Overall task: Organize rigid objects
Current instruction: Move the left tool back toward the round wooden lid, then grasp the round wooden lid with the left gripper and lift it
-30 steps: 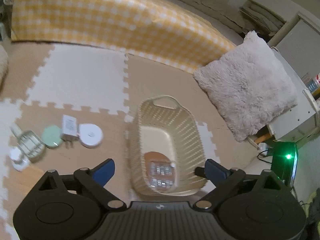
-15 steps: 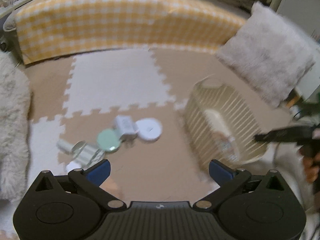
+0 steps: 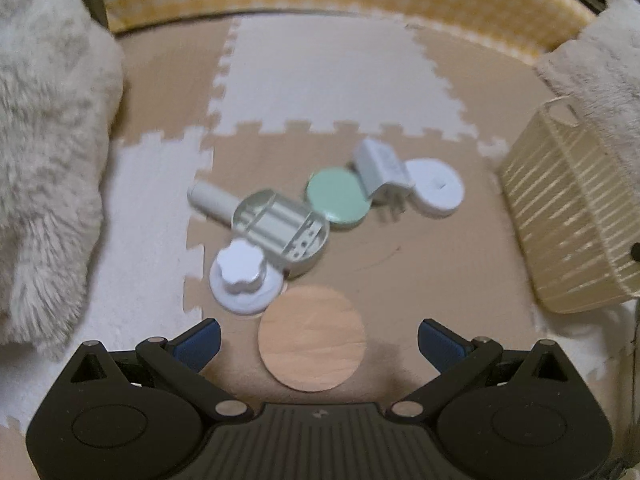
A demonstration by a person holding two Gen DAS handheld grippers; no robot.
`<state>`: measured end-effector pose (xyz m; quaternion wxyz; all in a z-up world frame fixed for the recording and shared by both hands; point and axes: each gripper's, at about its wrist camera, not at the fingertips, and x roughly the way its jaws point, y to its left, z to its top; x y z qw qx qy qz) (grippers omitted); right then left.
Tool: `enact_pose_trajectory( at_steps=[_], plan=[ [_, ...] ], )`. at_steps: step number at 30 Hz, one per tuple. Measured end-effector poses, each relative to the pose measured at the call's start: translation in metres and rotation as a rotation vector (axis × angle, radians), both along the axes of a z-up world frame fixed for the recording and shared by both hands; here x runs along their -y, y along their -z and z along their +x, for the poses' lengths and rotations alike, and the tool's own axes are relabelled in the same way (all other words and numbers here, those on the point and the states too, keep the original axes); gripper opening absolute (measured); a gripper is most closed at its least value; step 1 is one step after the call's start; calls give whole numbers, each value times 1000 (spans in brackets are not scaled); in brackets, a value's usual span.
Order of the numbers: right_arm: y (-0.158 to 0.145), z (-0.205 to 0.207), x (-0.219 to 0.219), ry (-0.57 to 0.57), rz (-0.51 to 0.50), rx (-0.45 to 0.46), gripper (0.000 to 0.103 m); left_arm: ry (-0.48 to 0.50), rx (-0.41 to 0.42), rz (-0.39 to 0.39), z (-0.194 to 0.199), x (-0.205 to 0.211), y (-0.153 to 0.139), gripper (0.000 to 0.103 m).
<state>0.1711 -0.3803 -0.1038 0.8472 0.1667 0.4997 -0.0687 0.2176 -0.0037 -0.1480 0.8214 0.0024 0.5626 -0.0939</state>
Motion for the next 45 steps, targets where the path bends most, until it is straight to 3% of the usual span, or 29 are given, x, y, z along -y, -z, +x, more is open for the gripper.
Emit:
enact_pose_trajectory(
  at_steps=[8, 10, 12, 18, 27, 36, 45],
  plan=[
    [0, 0, 0, -1, -2, 0, 6, -27, -40, -14, 10, -4, 13, 103],
    [0, 0, 0, 0, -1, 0, 6, -18, -30, -5, 11, -2, 12, 100],
    [0, 0, 0, 0, -1, 0, 6, 3, -33, 13, 11, 2, 13, 90],
    [0, 0, 0, -1, -1, 0, 6, 37, -68, 64, 10, 7, 22, 72],
    [0, 0, 0, -1, -1, 0, 6, 52, -63, 73, 9, 10, 21, 68],
    [0, 0, -1, -1, -2, 0, 6, 84, -40, -2, -4, 24, 6, 68],
    [0, 0, 1, -5, -7, -1, 6, 122, 66, -114, -24, 46, -31, 68]
  ],
)
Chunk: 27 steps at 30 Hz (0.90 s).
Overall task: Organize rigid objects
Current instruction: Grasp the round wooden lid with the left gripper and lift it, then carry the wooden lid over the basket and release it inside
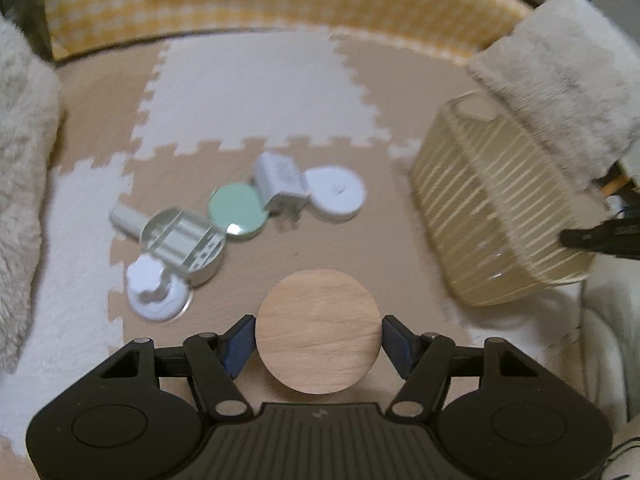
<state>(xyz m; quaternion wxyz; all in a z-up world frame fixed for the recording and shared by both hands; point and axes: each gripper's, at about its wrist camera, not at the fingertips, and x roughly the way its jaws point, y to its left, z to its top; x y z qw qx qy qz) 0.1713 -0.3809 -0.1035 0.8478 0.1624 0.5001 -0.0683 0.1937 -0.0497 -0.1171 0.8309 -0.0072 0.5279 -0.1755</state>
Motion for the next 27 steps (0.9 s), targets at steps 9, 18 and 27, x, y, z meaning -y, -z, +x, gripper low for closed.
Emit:
enact_pose_trajectory(
  at_steps=[9, 18, 27],
  plan=[
    [0, 0, 0, 1, 1, -1, 6, 97, 149, -91, -8, 36, -51, 68],
    [0, 0, 0, 2, 4, -1, 6, 269, 220, -105, -14, 112, -57, 68],
    [1, 1, 0, 7, 17, -3, 6, 353, 240, -62, -2, 157, -41, 68]
  ],
)
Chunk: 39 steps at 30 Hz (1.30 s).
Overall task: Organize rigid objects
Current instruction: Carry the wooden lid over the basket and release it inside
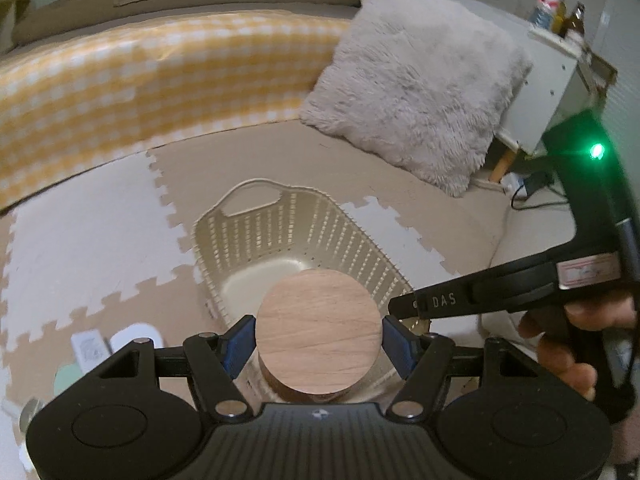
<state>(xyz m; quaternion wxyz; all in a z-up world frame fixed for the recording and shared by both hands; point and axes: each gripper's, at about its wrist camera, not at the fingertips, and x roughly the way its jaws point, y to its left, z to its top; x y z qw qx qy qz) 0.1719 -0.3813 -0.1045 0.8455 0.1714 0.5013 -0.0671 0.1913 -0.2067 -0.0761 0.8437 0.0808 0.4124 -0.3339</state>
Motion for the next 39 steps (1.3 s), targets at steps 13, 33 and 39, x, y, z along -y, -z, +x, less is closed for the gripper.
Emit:
enact_pose_trajectory(
  at_steps=[13, 33, 39],
  plan=[
    [0, 0, 3, 10, 20, 0, 6, 82, -39, 70, 12, 34, 27, 68],
    [0, 0, 4, 14, 26, -1, 6, 58, -118, 90, 20, 46, 46, 69],
    [0, 0, 3, 13, 25, -1, 7, 50, -127, 94, 21, 45, 44, 77]
  ],
)
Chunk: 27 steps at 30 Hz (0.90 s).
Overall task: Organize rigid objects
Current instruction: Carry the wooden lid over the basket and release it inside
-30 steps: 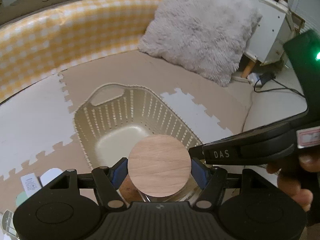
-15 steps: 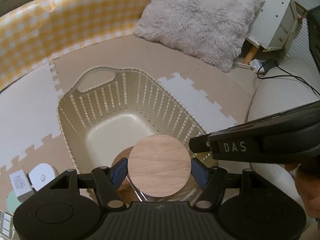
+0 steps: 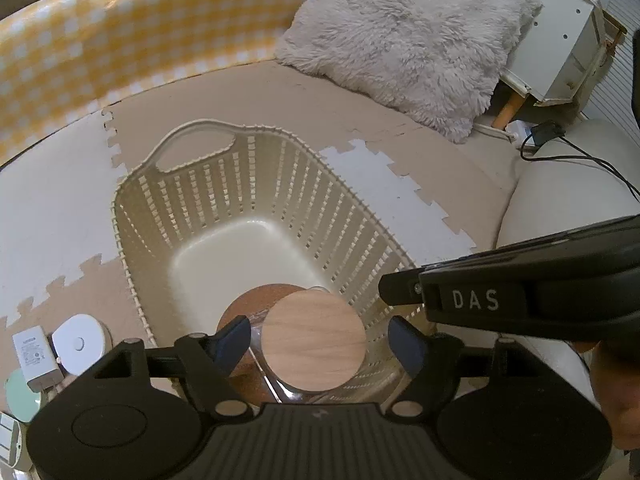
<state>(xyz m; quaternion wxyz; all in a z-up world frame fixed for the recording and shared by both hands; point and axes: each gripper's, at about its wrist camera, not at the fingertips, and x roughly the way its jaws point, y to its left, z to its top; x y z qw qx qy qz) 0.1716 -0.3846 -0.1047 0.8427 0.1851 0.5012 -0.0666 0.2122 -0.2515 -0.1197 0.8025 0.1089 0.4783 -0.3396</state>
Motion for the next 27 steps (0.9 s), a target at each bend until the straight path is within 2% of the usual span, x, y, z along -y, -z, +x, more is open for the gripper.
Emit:
enact_pose_trajectory(
  at_steps=[14, 25, 27],
  plan=[
    [0, 0, 0, 0, -1, 0, 7, -1, 7, 11, -5, -4, -9, 77],
    [0, 0, 0, -1, -2, 0, 7, 6, 41, -25, -21, -21, -38, 78],
    [0, 0, 0, -3, -5, 0, 7, 10, 51, -35, -26, -25, -44, 85]
  ],
)
